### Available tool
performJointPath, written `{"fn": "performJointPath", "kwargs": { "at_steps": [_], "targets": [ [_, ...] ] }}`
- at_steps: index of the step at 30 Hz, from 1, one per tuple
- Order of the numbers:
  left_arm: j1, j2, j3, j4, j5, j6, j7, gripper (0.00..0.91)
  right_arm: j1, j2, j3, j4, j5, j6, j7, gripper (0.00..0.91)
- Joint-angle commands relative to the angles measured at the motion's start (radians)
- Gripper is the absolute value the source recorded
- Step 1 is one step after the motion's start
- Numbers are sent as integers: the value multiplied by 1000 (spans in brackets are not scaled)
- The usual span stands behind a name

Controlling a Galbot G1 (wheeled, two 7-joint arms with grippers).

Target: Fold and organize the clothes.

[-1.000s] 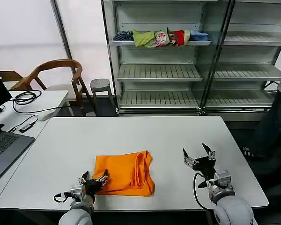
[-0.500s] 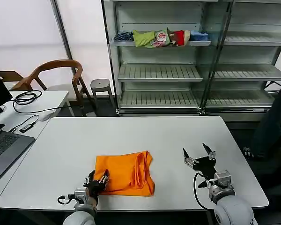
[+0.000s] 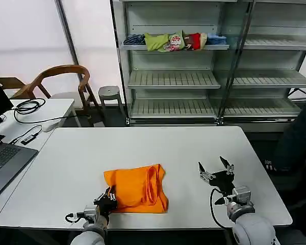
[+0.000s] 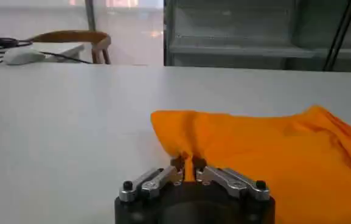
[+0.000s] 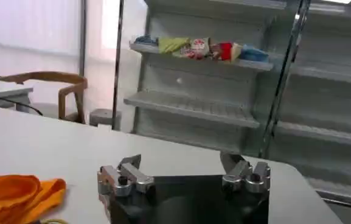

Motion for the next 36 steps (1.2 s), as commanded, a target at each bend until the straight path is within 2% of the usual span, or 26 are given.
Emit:
{"fn": "performJointPath", "kwargs": {
  "at_steps": [1,10,18,27,36],
  "targets": [
    [-6,12,-27,-12,16,-4,27,20,1,0,-1,4,0,-1,1,907],
    [19,143,-217,-127,-23,68,86,20,12,-1,-1,9,2,1,-2,907],
    [99,248,-442,-95,-31,84,160,20,29,9,-11,-8,5,15,-10,907],
    [152,283,-675,-78,-37,88,258,20,47,8,-16,-24,10,26,-16,907],
    [155,291,-724,-166,-34,94,281,20,37,1,-3,-16,14,27,-15,907]
  ]
}}
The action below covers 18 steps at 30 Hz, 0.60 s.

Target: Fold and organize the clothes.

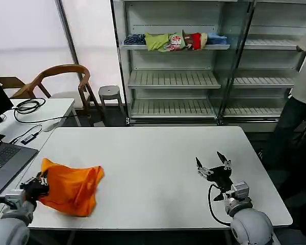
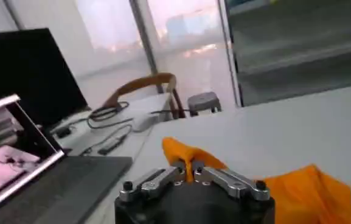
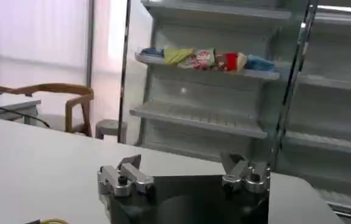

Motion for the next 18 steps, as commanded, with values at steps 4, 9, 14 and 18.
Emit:
{"fn": "performJointPath", "kwargs": {
  "at_steps": [4,9,14,18],
  "targets": [
    [7,-2,-97,-159,19,5,51,20,-25,-5,21,13,0,1,2,907],
    [11,-105,128,-291,118,1,24,20,-58,-9,49,33,-2,-4,6,907],
    [6,-252,568,-313,404,-44,-113,20,-85,-11,69,49,-6,-14,13,907],
    [-12,-346,815,-241,593,-86,-166,20,-96,-17,77,62,-9,-23,19,907]
  ]
}}
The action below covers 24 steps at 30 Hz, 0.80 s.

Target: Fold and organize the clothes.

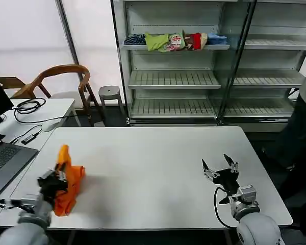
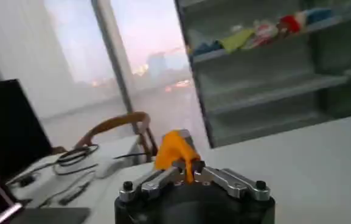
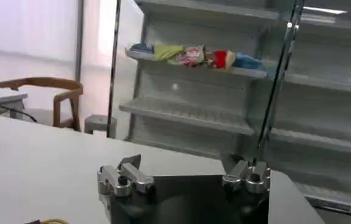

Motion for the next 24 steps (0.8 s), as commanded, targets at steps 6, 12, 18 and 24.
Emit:
{"fn": "performJointPath", "kwargs": {
  "at_steps": [6,12,18,24],
  "targets": [
    [-128,-304,787,112,496,-101,-149,20,-52,-11,46,33,-7,-17,10,907],
    [-192,-295,762,162,478,-118,-127,20,-46,-12,52,33,-5,-20,8,907],
    [-213,-324,811,220,542,-161,-86,20,-16,-8,51,11,-7,-4,-10,907],
    [-310,-320,849,323,536,-153,-61,20,-16,6,61,2,-9,3,-17,907]
  ]
}}
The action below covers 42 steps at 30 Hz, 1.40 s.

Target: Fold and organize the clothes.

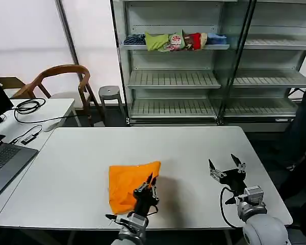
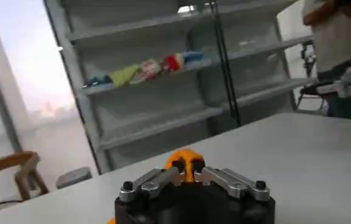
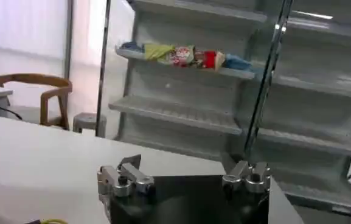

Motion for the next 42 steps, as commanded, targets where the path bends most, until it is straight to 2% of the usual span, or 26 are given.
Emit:
{"fn": "performJointPath", "kwargs": {
  "at_steps": [1,5,12,20,21,22,32,35,40,42],
  "targets": [
    [-150,-43,141,171,73,-23,22,20,4,11,12,-10,-4,9,-11,907],
    [-184,-43,111,196,53,-20,22,20,11,18,11,-11,-5,10,-11,907],
    [-180,15,42,137,-63,7,31,20,21,19,13,-19,-4,12,-12,907],
    [-205,-2,54,165,-154,4,20,20,32,33,13,-12,-5,12,-12,907],
    [-214,-6,59,176,-166,4,16,494,33,36,13,-12,-5,12,-12,907],
    [-221,-9,66,185,-189,0,13,907,33,38,14,-11,-5,12,-13,907],
    [-207,-52,146,159,-336,-121,57,907,29,35,29,-16,-5,21,-21,907],
    [-214,-55,139,108,-357,-123,62,907,28,35,33,-14,-5,21,-21,907],
    [-222,14,-45,14,-336,-129,121,907,32,37,34,-19,-25,36,-24,907],
    [-218,88,-162,10,-273,-184,146,907,37,44,33,-34,-54,55,-18,907]
  ]
}}
